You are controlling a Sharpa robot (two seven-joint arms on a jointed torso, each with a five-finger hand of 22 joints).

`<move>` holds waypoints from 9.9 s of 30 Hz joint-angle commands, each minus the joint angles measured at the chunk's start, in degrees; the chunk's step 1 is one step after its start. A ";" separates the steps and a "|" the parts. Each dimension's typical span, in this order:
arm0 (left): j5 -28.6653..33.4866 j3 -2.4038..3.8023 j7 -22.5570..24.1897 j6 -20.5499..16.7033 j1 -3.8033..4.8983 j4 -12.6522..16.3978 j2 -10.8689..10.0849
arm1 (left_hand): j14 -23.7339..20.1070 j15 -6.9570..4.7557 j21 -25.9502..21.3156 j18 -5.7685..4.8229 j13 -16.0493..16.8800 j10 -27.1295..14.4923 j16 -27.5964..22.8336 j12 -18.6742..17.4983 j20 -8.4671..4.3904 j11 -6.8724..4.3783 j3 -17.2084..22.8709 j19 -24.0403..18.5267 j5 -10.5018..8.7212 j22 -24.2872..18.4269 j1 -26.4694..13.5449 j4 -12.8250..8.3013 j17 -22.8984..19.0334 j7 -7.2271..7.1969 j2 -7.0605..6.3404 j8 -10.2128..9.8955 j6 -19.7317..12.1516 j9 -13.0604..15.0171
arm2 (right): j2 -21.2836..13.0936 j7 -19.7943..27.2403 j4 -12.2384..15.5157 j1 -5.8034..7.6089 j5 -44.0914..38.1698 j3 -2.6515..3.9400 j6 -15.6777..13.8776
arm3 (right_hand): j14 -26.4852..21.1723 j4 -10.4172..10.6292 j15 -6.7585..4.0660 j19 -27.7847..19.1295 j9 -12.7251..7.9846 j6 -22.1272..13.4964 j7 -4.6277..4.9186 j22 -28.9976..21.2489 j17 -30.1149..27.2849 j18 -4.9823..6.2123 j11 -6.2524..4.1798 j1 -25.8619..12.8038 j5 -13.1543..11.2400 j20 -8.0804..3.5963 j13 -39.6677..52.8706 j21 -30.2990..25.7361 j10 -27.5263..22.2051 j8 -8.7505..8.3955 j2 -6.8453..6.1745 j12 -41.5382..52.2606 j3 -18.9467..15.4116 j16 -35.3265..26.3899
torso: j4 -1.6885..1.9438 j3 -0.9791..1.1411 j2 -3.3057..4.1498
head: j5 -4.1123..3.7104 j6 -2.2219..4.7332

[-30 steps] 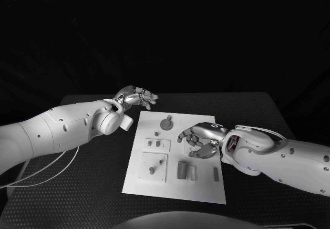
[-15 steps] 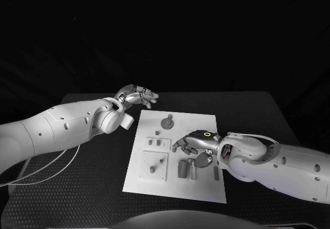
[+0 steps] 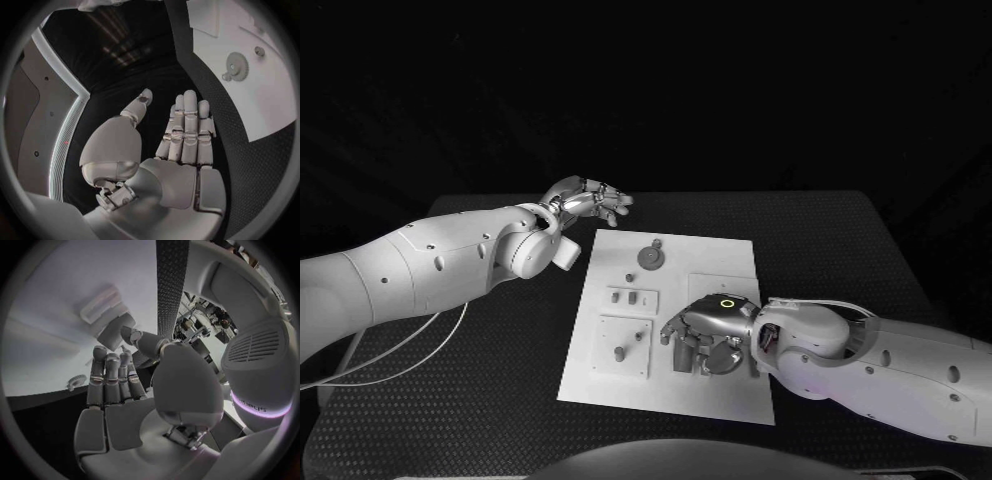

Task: Assemble the parts on the task board

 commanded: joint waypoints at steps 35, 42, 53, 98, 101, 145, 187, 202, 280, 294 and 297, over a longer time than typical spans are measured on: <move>0.23 0.03 0.32 1.24 0.02 0.18 -0.14 | 0.08 0.44 -0.42 -0.55 0.09 -0.49 -0.41 -0.03 -0.26 0.05 -0.07 0.24 -0.08 0.53 -0.68 0.37 0.18 -0.05 0.10 0.30 -0.35 -0.10 | 1.43 -4.43 -3.57 -1.44 -14.02 -0.01 -0.81 | 0.49 -0.47 -1.08 1.19 0.72 9.40 2.21 1.06 -0.60 -0.44 -1.19 0.88 -0.78 -0.83 -1.84 2.71 1.06 4.88 0.86 4.38 1.93 3.27 | 0.02 -0.03 0.02 | -0.01 -0.31; 0.23 0.03 0.15 1.39 0.02 0.21 -0.17 | 0.08 0.44 -0.43 -0.55 0.09 -0.50 -0.42 -0.04 -0.26 0.05 -0.08 0.24 -0.09 0.54 -0.68 0.37 0.20 -0.05 0.11 0.30 -0.36 -0.11 | 1.49 -5.86 -3.72 -1.46 -15.16 -0.01 -0.41 | 0.08 -0.47 -1.02 0.75 0.22 7.85 1.76 0.99 -0.85 -0.44 -1.13 0.27 -0.84 -0.72 -2.20 2.67 0.61 3.79 -0.56 4.51 1.61 3.32 | -0.01 -0.03 0.00 | -0.02 -0.43; 0.23 0.03 0.13 1.36 0.02 0.25 -0.17 | 0.08 0.45 -0.46 -0.55 0.09 -0.52 -0.45 -0.04 -0.25 0.06 -0.11 0.24 -0.09 0.57 -0.72 0.38 0.24 -0.04 0.10 0.29 -0.39 -0.12 | 1.48 -4.33 -3.60 -1.46 -13.61 0.00 -0.91 | -0.82 -0.45 -0.71 -0.15 -0.41 6.47 1.83 0.97 -1.18 -0.44 -0.82 -0.84 -0.81 -0.39 -2.58 2.56 -0.34 2.92 -0.66 5.10 0.80 3.51 | 0.06 -0.07 0.00 | -0.15 -0.38; 0.21 0.03 -0.40 1.75 0.02 0.10 -0.08 | 0.07 0.46 -0.58 -0.54 0.07 -0.67 -0.55 -0.09 -0.25 0.11 -0.20 0.26 -0.11 0.68 -0.86 0.41 0.39 0.08 0.05 0.18 -0.66 -0.19 | 1.89 0.54 -3.82 -1.45 -9.53 0.02 -4.32 | 2.14 -0.34 -2.25 2.82 3.32 18.45 0.47 0.47 -2.71 -0.44 -2.79 -4.35 -1.00 -2.11 -5.07 4.06 3.84 8.25 3.91 6.50 0.61 4.98 | 0.04 -0.07 0.01 | 0.00 -0.41; 0.21 0.03 -0.43 1.74 0.02 0.10 -0.12 | 0.07 0.46 -0.58 -0.54 0.07 -0.67 -0.55 -0.09 -0.25 0.11 -0.20 0.26 -0.11 0.68 -0.86 0.41 0.39 0.08 0.05 0.18 -0.66 -0.19 | 1.95 0.50 -4.06 -1.45 -9.53 0.02 -3.76 | 2.14 -0.34 -2.25 2.82 3.32 18.45 0.47 0.47 -2.71 -0.44 -2.79 -4.35 -1.00 -2.11 -5.07 4.06 3.84 8.25 3.91 6.50 0.61 4.98 | 0.03 -0.09 0.00 | -0.02 -0.40; 0.02 0.03 -0.80 2.18 0.02 0.14 -0.14 | 0.09 0.47 -0.68 -0.52 0.07 -0.74 -0.64 -0.10 -0.24 0.13 -0.25 0.31 -0.11 0.78 -0.89 0.40 0.55 0.27 -0.02 -0.01 -1.11 -0.29 | 3.02 0.07 -5.73 -1.46 -8.78 0.02 -4.95 | -1.75 -0.33 -1.04 -0.65 1.60 8.64 1.57 0.91 -2.76 -0.44 -1.20 -0.33 -1.00 -0.60 -4.43 3.74 -0.82 1.96 2.28 7.04 5.30 5.28 | 0.02 -0.04 0.00 | 0.02 -0.25; -0.08 0.03 -0.91 2.51 0.02 0.15 -0.19 | 0.12 0.47 -0.78 -0.51 0.08 -0.73 -0.71 -0.07 -0.24 0.12 -0.24 0.33 -0.11 0.85 -0.85 0.38 0.68 0.30 0.00 0.01 -1.19 -0.29 | -0.61 2.49 -4.62 -1.18 3.43 0.03 -11.27 | -2.55 2.68 -0.38 -1.07 -0.14 -5.66 -1.51 0.72 -3.97 -0.44 -0.47 1.00 -0.90 -0.05 -5.32 3.69 -1.82 -1.58 -0.24 7.93 6.83 5.95 | 0.05 -0.08 -0.01 | -0.28 -0.05; -0.07 0.03 0.19 1.59 0.02 0.31 -0.26 | 0.06 0.48 -0.83 -0.52 0.12 -0.64 -0.78 0.00 -0.22 0.09 -0.24 0.32 -0.11 0.89 -0.82 0.36 0.73 0.26 0.00 0.11 -1.07 -0.26 | -6.12 1.24 -5.61 3.33 33.28 -0.02 -2.90 | -0.88 7.29 -0.83 0.72 2.73 5.37 5.66 0.42 -4.80 -0.44 -0.60 -14.39 -1.00 -1.05 -6.36 4.46 0.32 5.43 1.88 8.36 -7.58 6.47 | -0.10 0.02 -0.05 | -1.31 1.07; -0.05 -0.03 -0.07 3.51 0.02 1.06 -0.95 | -0.11 0.57 -1.15 -0.60 0.21 -0.39 -1.12 0.18 -0.12 -0.01 -0.27 0.14 -0.11 0.99 -0.88 0.36 0.94 0.09 0.17 0.42 -0.75 -0.17 | -9.83 -32.82 1.23 0.20 23.02 -0.08 9.14 | 12.46 7.06 -4.26 10.42 5.28 15.93 2.70 -1.27 -1.21 -0.44 -3.98 -31.66 -0.97 -6.48 -3.87 5.63 15.44 4.33 3.07 1.33 -5.89 1.62 | 0.03 0.00 0.02 | -2.65 0.34; -0.54 -0.03 0.05 4.76 0.02 1.40 -1.22 | -0.12 0.56 -1.20 -0.57 0.20 -0.48 -1.19 0.14 -0.14 0.01 -0.15 0.18 -0.10 1.03 -0.60 0.21 1.04 0.11 0.44 0.41 -0.84 -0.18 | -7.28 -33.93 1.69 -3.21 4.72 -0.06 4.65 | 12.80 0.04 -4.27 10.45 6.49 16.57 2.54 -1.21 -0.37 -0.44 -4.10 -20.87 -0.98 -6.38 -2.89 5.75 15.73 4.65 2.18 0.78 -7.31 0.92 | 0.03 -0.02 0.01 | -2.17 0.07; -0.54 -0.03 0.06 4.79 0.01 1.45 -1.25 | -0.12 0.56 -1.20 -0.57 0.20 -0.48 -1.19 0.14 -0.14 0.01 -0.14 0.18 -0.10 1.03 -0.59 0.21 1.04 0.11 0.48 0.41 -0.84 -0.18 | -6.97 -33.70 1.93 -3.24 2.20 -0.06 3.78 | 12.76 0.35 -4.25 10.40 6.61 16.65 2.54 -1.32 -0.31 -0.44 -4.10 -19.93 -0.99 -6.25 -2.82 5.58 15.78 4.62 1.68 0.56 -6.95 0.66 | 0.04 -0.04 -0.01 | -2.28 0.15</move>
